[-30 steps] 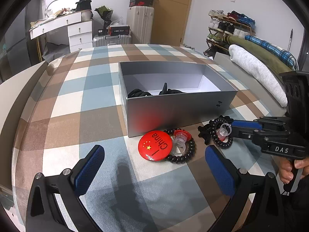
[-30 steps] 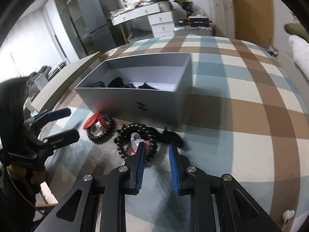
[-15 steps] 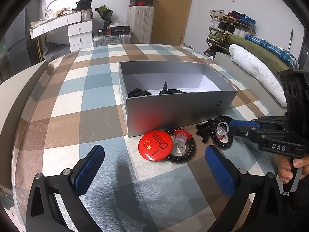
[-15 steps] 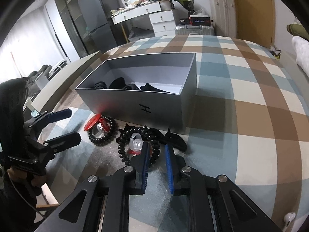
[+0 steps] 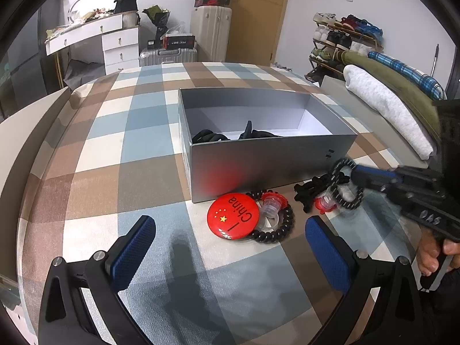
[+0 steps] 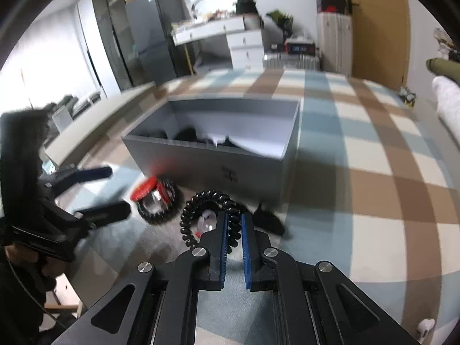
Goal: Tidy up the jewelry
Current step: 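Grasp and lift the black beaded coil hair tie with the right tool, then hold the hair tie raised with the right tool while the left tool reaches the red badge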
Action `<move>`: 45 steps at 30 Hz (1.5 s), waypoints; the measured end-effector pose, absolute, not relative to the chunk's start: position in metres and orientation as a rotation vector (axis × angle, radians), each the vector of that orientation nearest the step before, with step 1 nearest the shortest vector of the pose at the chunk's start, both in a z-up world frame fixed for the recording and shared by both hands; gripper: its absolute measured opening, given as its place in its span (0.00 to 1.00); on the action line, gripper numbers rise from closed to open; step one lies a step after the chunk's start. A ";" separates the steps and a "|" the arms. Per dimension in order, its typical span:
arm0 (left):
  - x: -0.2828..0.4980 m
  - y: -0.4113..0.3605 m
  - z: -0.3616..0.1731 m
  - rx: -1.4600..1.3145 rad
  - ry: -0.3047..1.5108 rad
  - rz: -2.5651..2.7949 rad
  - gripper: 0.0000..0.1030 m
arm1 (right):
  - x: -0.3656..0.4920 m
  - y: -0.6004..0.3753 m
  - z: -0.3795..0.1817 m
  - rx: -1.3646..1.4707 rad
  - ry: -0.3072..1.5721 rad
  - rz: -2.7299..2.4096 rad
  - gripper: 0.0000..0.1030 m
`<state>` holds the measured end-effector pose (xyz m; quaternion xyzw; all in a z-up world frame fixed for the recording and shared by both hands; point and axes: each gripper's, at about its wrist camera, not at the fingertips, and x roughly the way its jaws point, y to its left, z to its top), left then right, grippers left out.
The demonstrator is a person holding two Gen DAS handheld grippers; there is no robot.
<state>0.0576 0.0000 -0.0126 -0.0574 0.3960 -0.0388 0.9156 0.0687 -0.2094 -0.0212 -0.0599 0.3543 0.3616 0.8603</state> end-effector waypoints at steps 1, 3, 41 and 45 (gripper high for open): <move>0.058 0.001 -0.013 -0.123 0.818 -0.079 0.98 | 0.067 -0.213 -0.017 -0.116 0.718 0.759 0.08; 0.061 0.003 -0.014 -0.140 0.830 -0.075 0.98 | 0.067 -0.215 -0.012 -0.108 0.697 0.749 0.08; 0.064 0.009 -0.021 -0.075 0.895 -0.008 0.35 | 0.064 -0.214 -0.011 -0.104 0.693 0.770 0.08; 0.066 0.012 -0.022 -0.072 0.898 0.015 0.45 | 0.064 -0.216 -0.010 -0.101 0.691 0.770 0.08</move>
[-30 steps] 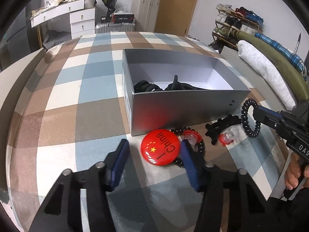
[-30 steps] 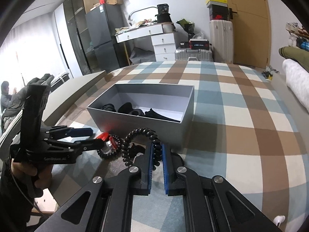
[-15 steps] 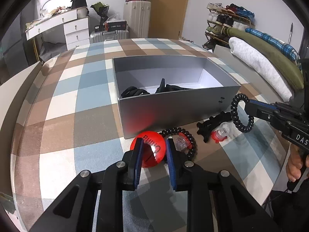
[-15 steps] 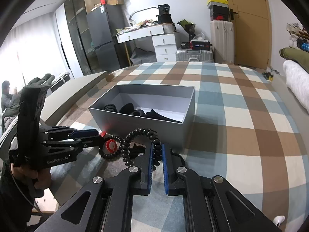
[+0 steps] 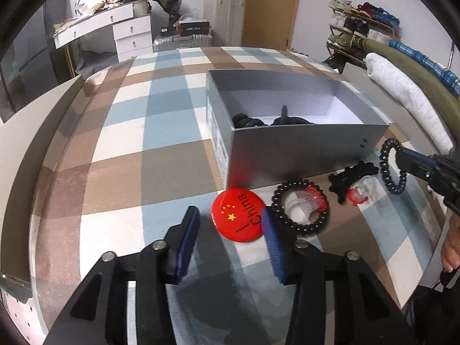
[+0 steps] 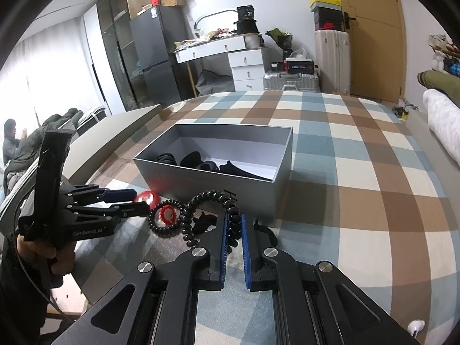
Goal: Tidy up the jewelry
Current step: 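Hold the hair tie raised with the right tool while the left tool reaches the red badge, then grasp and lift the red 'China' pin badge with the left tool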
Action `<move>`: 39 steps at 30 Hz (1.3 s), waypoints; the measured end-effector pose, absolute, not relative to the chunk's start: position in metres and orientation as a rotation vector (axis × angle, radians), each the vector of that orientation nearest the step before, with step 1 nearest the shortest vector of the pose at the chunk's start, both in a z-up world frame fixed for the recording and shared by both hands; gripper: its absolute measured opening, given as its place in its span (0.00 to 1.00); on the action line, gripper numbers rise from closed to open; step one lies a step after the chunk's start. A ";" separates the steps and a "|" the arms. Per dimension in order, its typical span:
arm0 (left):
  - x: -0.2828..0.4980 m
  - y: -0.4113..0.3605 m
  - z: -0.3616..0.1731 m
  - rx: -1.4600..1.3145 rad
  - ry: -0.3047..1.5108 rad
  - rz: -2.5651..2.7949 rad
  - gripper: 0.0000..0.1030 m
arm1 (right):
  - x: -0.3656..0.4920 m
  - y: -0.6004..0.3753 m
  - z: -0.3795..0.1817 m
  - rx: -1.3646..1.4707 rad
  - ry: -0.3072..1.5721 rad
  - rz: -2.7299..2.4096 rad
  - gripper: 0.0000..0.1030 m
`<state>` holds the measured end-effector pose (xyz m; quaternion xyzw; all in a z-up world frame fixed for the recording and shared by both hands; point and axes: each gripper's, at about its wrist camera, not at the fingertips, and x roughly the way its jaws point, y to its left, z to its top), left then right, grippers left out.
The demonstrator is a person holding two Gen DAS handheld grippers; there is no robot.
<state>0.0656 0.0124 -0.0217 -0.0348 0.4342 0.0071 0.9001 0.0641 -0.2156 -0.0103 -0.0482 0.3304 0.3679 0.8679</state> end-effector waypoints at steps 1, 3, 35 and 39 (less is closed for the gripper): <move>0.065 0.012 -0.022 -0.071 0.898 0.019 0.45 | 0.064 -0.216 -0.010 -0.101 0.691 0.770 0.08; 0.066 0.010 -0.022 -0.058 0.903 0.015 0.47 | 0.064 -0.216 -0.010 -0.100 0.691 0.769 0.08; 0.066 0.002 -0.023 -0.008 0.902 -0.012 0.36 | 0.062 -0.217 -0.006 -0.097 0.683 0.767 0.08; 0.061 0.005 -0.019 -0.022 0.880 -0.022 0.36 | 0.062 -0.219 -0.004 -0.091 0.679 0.765 0.08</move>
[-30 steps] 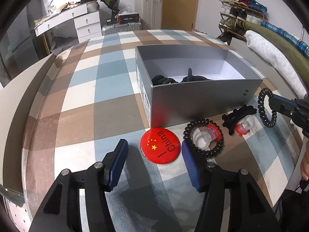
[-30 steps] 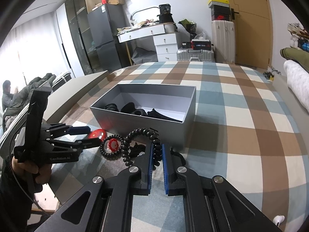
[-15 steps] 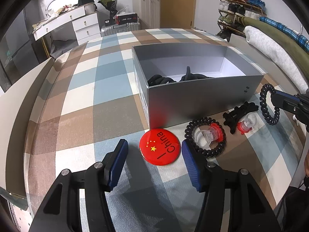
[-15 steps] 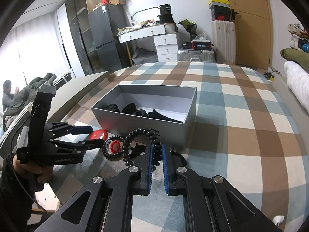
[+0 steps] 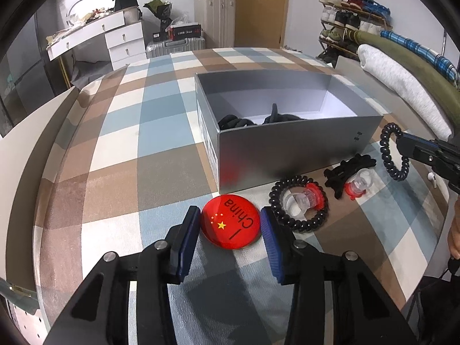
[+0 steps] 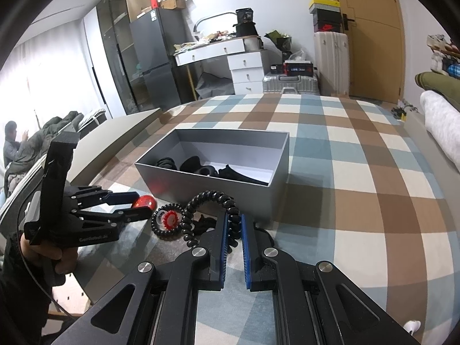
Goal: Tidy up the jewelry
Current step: 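Grasp and lift the red 'China' pin badge with the left tool, then carry the badge and hair tie into the silver box and open both tools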
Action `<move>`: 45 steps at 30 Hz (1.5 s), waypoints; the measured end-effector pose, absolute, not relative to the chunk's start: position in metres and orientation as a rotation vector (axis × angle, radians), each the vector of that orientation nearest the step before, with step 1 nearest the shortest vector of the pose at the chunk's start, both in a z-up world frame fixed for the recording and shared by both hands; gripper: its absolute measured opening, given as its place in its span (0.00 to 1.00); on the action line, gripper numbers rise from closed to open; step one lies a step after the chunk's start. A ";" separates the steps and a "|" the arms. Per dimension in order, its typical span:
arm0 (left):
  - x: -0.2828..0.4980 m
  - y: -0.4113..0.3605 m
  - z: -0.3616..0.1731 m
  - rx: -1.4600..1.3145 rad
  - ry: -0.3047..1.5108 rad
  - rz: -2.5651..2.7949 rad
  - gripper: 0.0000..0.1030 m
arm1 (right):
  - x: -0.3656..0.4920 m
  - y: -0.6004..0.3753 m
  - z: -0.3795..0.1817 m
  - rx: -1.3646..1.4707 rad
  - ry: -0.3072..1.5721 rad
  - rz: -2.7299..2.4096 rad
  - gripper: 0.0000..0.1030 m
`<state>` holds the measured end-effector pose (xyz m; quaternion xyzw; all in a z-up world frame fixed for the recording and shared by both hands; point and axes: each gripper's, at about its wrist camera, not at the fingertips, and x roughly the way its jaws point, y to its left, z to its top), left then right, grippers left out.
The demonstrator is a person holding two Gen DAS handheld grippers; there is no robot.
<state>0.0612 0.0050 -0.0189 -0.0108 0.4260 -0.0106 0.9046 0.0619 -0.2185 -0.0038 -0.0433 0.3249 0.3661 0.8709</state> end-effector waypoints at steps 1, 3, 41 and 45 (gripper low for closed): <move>0.060 0.005 -0.017 -0.023 0.873 -0.023 0.36 | 0.062 -0.219 -0.003 -0.089 0.678 0.765 0.08; 0.058 0.006 -0.013 -0.024 0.859 -0.024 0.36 | 0.063 -0.220 -0.003 -0.086 0.675 0.764 0.08; 0.098 -0.003 0.028 -0.062 0.628 -0.072 0.36 | 0.105 -0.196 0.023 -0.028 0.626 0.707 0.08; 0.103 -0.003 0.024 -0.061 0.643 -0.060 0.36 | 0.111 -0.190 0.020 -0.034 0.638 0.712 0.08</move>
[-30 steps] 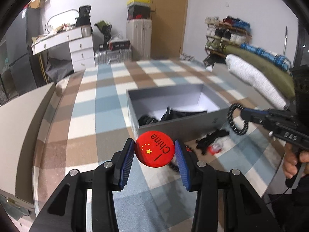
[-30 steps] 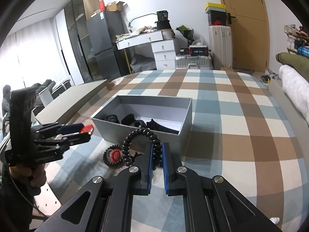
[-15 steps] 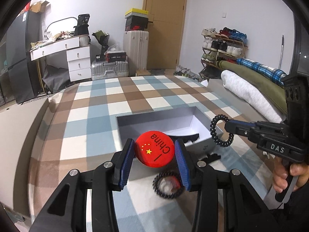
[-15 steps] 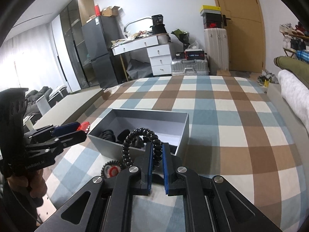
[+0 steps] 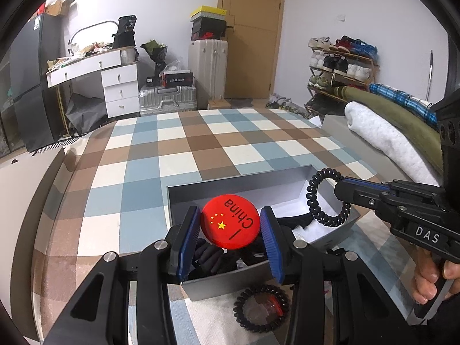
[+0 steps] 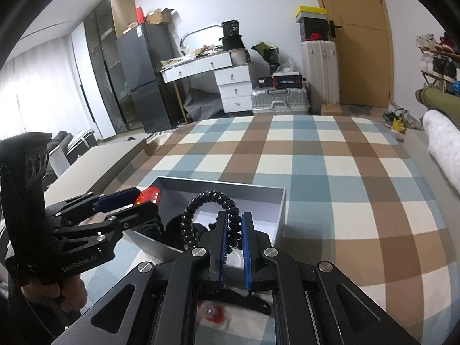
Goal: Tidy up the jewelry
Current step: 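Carry the badge and hair tie into the silver box and open both tools, then withdraw both tools from the box toward the remaining items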
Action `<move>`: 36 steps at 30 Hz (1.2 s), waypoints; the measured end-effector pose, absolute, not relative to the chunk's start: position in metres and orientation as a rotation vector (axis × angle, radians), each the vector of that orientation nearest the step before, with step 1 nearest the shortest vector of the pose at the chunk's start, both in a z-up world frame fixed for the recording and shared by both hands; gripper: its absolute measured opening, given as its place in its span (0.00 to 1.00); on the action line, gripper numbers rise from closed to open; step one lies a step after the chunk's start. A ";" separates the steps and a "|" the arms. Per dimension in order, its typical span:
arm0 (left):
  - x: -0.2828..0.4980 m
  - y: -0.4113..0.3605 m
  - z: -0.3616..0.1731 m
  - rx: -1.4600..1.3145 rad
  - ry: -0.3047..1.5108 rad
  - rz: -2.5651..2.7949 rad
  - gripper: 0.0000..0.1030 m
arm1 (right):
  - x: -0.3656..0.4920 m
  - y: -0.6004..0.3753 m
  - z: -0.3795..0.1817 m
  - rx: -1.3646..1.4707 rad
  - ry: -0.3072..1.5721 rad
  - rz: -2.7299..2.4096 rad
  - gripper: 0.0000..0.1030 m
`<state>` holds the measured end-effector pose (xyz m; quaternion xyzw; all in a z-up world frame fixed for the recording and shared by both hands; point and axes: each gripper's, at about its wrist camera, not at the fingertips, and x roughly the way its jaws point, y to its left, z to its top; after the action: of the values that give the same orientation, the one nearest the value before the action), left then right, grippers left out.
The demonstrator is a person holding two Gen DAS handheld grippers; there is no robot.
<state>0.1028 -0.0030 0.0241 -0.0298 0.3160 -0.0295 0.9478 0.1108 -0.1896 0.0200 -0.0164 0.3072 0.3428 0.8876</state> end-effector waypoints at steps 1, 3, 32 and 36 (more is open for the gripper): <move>0.104 -0.004 0.023 -0.058 0.647 -0.058 0.36 | 0.112 -0.188 0.019 -0.035 0.643 0.712 0.08; 0.106 -0.005 0.021 -0.053 0.653 -0.049 0.36 | 0.115 -0.185 0.016 -0.034 0.655 0.712 0.08; 0.093 -0.017 0.025 -0.047 0.683 -0.070 0.38 | 0.111 -0.177 0.015 -0.072 0.655 0.710 0.21; 0.078 -0.016 0.030 -0.059 0.681 -0.065 0.68 | 0.103 -0.193 0.025 -0.044 0.650 0.704 0.44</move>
<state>0.0779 -0.0161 0.0301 -0.0291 0.3340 -0.0319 0.9416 0.1032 -0.1934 0.0245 -0.0213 0.3125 0.3386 0.8873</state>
